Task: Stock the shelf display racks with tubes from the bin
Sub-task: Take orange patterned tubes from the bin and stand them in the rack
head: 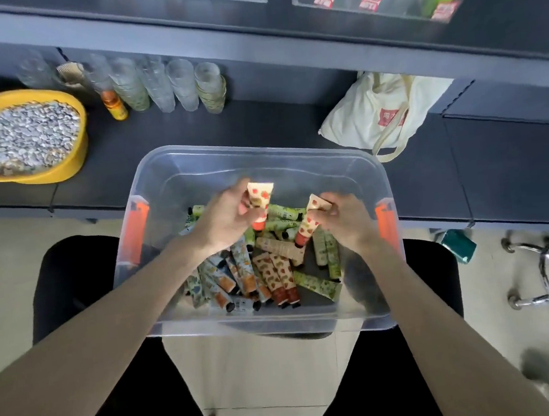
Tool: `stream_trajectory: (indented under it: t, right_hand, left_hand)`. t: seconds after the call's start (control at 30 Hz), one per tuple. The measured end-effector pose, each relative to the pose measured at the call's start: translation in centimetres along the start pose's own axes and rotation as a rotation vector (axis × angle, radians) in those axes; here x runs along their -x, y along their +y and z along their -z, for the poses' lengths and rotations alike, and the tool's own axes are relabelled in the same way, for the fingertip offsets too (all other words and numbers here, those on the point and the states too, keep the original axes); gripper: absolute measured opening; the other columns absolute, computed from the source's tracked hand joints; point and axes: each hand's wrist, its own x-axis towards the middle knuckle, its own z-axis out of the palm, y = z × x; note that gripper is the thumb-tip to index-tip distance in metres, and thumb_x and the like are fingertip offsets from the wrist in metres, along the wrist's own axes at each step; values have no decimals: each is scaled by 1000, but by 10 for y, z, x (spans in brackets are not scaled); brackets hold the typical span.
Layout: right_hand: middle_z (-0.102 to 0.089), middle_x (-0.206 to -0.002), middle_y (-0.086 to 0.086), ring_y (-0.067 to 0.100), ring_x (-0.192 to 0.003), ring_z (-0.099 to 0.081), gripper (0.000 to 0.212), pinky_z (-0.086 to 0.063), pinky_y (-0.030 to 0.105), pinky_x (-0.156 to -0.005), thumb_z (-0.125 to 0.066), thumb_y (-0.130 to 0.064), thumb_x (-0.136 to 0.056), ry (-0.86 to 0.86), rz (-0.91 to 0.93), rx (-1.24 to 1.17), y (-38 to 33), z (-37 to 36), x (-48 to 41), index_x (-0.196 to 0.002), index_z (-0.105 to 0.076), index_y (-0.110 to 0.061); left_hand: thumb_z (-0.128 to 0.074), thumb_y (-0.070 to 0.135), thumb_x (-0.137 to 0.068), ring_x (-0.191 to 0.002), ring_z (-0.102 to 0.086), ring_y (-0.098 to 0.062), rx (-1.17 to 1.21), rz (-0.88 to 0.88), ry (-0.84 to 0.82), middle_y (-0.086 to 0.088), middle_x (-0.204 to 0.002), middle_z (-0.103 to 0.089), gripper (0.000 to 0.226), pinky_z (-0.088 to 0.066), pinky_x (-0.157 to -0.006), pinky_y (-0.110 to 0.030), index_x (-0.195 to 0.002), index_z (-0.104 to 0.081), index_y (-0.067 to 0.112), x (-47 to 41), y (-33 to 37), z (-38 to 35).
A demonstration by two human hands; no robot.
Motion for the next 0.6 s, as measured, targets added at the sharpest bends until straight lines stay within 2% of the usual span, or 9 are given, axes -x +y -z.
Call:
stream_trajectory:
  t: [0.07,0.13,0.2,0.27,0.33,0.37,0.47,0.5,0.6]
  right_hand:
    - [-65,-79,5,20,-75,-59,7,-41,27,-68,-67,-14,-83,81,77,8,-21,26,-2,-80,-61,-16]
    - [-65,-82,7,25,-78,-61,17,-46,35,-74,-68,-13,-81,158,118,-16,-46,55,-4,-76,-55,-22]
    - [-66,-85,10,29,-82,-64,19,-51,44,-78,-69,-14,-80,221,181,-58,-73,86,-6,-76,-54,-25]
    - [-65,-81,9,26,-76,-62,14,-51,36,-75,-70,-13,-79,304,260,-46,-98,117,-7,-84,-58,-16]
    - [-62,-79,6,19,-69,-57,14,-44,19,-64,-69,-10,-81,374,340,2,-124,150,-7,-91,-61,-8]
    - [-62,-80,6,18,-69,-57,14,-43,17,-61,-69,-9,-82,402,379,27,-136,165,-6,-93,-61,-5]
    - [-64,-88,4,21,-79,-61,18,-48,25,-73,-69,-8,-82,438,443,96,-164,203,-10,-97,-60,-4]
    - [-65,-92,4,23,-82,-62,20,-50,28,-76,-70,-8,-82,450,456,113,-171,213,-13,-98,-60,-4]
    - [-68,-92,5,23,-86,-63,20,-45,26,-76,-74,-12,-79,522,483,212,-189,240,-25,-94,-63,-7]
  left_hand:
    - [-64,24,-86,-72,-57,-12,95,-49,86,0,-87,-63,23,-43,-64,-23,-97,-50,10,-15,24,19]
    - [-63,31,-86,-76,-61,-20,183,-110,155,-7,-87,-65,30,-47,-72,-33,-96,-52,6,-30,52,39]
    - [-59,29,-89,-80,-65,-25,196,-169,199,-12,-90,-67,26,-50,-76,-36,-97,-54,5,-45,84,60]
    - [-56,26,-91,-78,-65,-19,203,-245,232,-10,-89,-68,18,-50,-74,-29,-95,-55,8,-61,115,81]
    - [-57,25,-91,-68,-59,-4,164,-309,263,-1,-81,-66,18,-45,-66,-15,-93,-57,7,-77,145,100]
    - [-57,24,-91,-63,-54,1,146,-332,273,3,-75,-62,18,-41,-62,-11,-91,-58,6,-85,159,108]
    - [-60,22,-89,-61,-48,-7,138,-384,322,-3,-67,-54,24,-41,-62,-23,-84,-54,-1,-107,191,130]
    - [-62,22,-88,-63,-49,-11,121,-406,338,-3,-66,-54,23,-43,-65,-29,-83,-53,1,-115,199,135]
    - [-65,22,-85,-67,-57,-19,65,-442,351,-1,-66,-58,14,-47,-71,-33,-88,-55,14,-137,219,150]
